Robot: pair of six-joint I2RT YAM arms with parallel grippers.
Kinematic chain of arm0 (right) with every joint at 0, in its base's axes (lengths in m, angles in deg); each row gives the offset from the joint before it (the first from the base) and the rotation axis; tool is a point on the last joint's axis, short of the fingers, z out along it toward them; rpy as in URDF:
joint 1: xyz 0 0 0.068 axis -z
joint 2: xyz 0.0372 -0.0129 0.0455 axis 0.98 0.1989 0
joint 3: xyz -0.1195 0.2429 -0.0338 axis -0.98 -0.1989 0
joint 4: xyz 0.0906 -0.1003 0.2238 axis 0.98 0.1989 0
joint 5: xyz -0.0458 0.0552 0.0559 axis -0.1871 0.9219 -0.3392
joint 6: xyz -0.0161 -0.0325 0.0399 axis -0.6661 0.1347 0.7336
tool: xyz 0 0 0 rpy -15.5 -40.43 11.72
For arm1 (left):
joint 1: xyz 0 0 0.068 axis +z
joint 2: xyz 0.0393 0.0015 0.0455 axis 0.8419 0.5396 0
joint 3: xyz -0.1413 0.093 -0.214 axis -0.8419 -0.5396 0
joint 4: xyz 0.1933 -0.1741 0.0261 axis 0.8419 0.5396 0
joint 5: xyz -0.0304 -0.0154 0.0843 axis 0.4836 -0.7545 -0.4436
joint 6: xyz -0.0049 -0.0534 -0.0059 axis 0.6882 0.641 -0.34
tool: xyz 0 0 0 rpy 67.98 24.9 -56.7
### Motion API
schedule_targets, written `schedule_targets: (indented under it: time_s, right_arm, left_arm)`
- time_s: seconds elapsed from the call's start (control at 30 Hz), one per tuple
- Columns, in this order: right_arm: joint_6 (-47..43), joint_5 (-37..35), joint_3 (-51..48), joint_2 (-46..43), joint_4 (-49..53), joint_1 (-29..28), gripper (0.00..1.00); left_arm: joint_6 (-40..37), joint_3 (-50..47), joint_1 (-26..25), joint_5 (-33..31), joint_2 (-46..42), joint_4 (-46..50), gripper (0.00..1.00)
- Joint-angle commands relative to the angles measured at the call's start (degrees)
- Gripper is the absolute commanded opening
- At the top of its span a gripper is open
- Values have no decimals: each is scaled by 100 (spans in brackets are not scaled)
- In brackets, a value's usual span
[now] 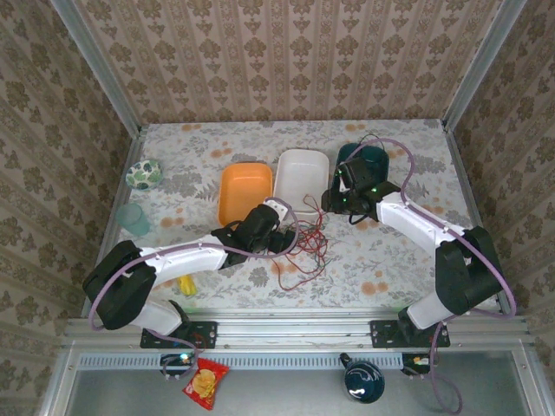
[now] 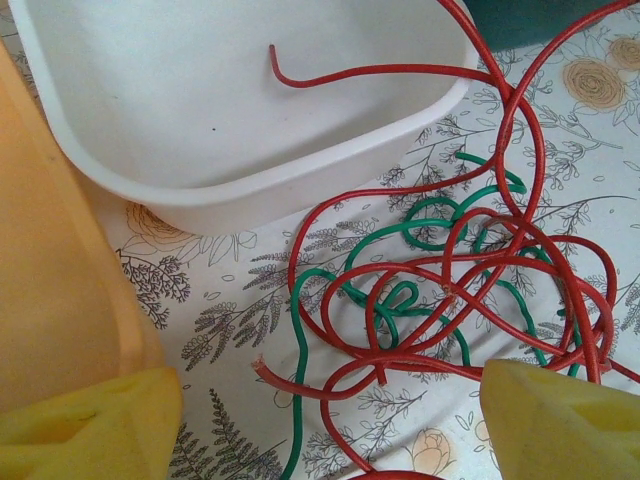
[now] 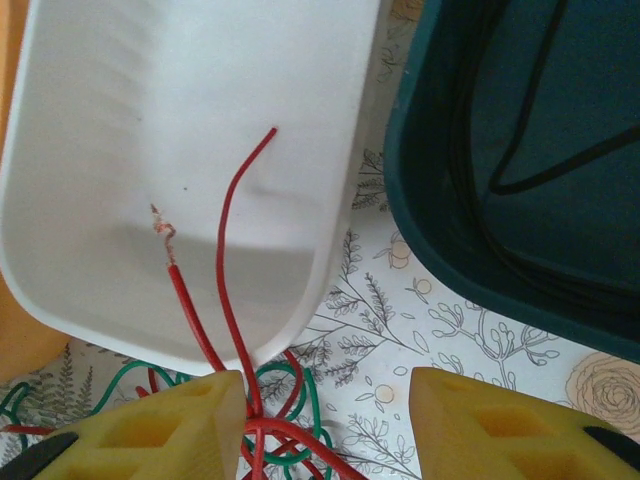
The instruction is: Untangle the cables
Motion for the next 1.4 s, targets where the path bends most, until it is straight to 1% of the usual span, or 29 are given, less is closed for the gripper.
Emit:
schedule_targets:
  time_s: [0.0, 0.13, 0.33, 0.43, 0.57, 0.73, 0.87, 1.07, 1.37]
  right_arm:
    - [144, 207, -110, 196, 1, 19, 46]
    - [252, 522, -109, 289, -84, 26, 43]
    - [321, 772, -272, 130, -57, 26, 34]
    - [306, 892, -383, 7, -57, 29, 24]
    - [243, 994, -452, -151, 60, 29, 0]
    - [75, 971, -562, -715, 15, 35, 0]
    - [-227, 1001, -475, -1454, -31, 33, 0]
    - [-504, 1012, 111, -2125, 59, 41, 0]
    - [-509, 960, 1024, -2708, -143, 80, 0]
  left_arm:
    - [-125, 154, -22, -81, -2, -9, 79]
    - [-165, 175, -28, -97, -25, 33, 79]
    - [-214, 217, -24, -106, 18, 54, 79]
    - [-231, 261, -31, -68, 57, 58, 79]
    - [-275, 319, -25, -36, 110, 60, 79]
    - [-310, 355, -33, -4, 131, 73, 79]
    - [-354, 342, -55, 43, 153, 61, 79]
    - [-433, 366, -104, 131, 237, 10, 79]
    - [-460, 342, -161, 134, 409, -30, 78]
